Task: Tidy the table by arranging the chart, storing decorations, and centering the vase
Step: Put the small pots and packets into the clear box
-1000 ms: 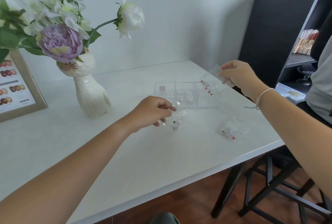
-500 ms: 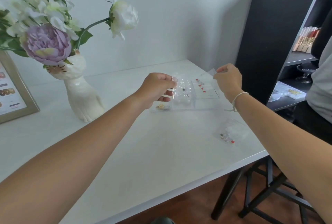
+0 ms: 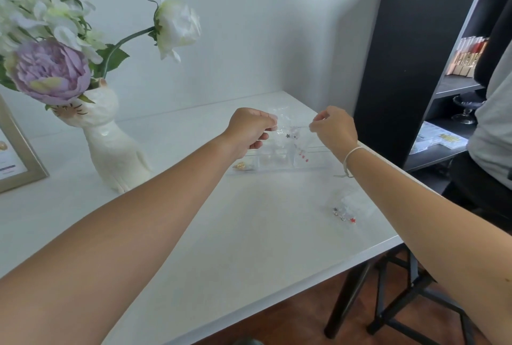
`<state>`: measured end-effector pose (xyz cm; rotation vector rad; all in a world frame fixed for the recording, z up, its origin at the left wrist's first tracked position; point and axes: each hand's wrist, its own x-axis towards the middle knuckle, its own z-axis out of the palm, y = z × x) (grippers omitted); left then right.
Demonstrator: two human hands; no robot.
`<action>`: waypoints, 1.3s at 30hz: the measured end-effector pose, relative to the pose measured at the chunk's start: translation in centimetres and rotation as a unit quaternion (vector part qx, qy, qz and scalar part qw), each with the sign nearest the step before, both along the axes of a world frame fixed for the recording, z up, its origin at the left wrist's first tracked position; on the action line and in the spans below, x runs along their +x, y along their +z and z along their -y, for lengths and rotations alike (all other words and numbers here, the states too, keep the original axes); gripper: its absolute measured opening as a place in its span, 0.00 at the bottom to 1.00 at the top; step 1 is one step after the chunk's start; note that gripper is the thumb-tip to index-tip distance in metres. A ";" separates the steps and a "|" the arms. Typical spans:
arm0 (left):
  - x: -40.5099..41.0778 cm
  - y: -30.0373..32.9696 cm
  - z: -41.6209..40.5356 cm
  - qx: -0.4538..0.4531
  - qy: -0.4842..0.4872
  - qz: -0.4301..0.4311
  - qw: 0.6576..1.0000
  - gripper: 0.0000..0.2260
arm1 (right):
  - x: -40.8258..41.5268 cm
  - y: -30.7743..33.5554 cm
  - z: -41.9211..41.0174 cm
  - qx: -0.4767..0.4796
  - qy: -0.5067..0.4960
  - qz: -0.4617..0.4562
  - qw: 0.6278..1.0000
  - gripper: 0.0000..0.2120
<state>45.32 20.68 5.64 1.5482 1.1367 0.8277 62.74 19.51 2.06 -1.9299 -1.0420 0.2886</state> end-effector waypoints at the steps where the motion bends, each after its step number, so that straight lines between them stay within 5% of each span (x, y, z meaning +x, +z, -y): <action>1: 0.3 -0.1 0.0 0.000 0.002 -0.003 1.000 0.06 | 0.0 0.0 0.1 -0.016 0.003 0.030 0.999 0.05; 5: 1.2 -0.2 -0.1 -0.006 0.013 -0.005 1.000 0.04 | 0.2 0.1 0.2 -0.017 -0.027 0.087 0.996 0.07; 12: 2.0 -0.5 -0.1 -0.019 0.025 0.002 1.000 0.04 | 0.1 0.3 0.6 -0.029 -0.037 0.028 0.998 0.05; 20: 1.5 -0.6 -0.8 -0.024 0.026 -0.002 0.999 0.05 | 0.5 0.2 1.8 -0.027 -0.019 0.185 0.982 0.14; 25: 1.9 -0.7 -0.9 -0.023 0.022 -0.008 0.999 0.04 | 2.8 0.4 4.3 -0.001 0.040 0.105 0.994 0.11; 33: 3.6 -1.1 -1.3 0.026 -0.007 -0.066 0.997 0.17 | 5.9 -0.8 7.8 -0.216 0.249 0.096 0.939 0.02; 39: 4.7 -1.9 -1.9 0.094 -0.015 -0.122 0.988 0.17 | 5.3 -0.5 9.7 -0.335 0.337 0.129 0.870 0.19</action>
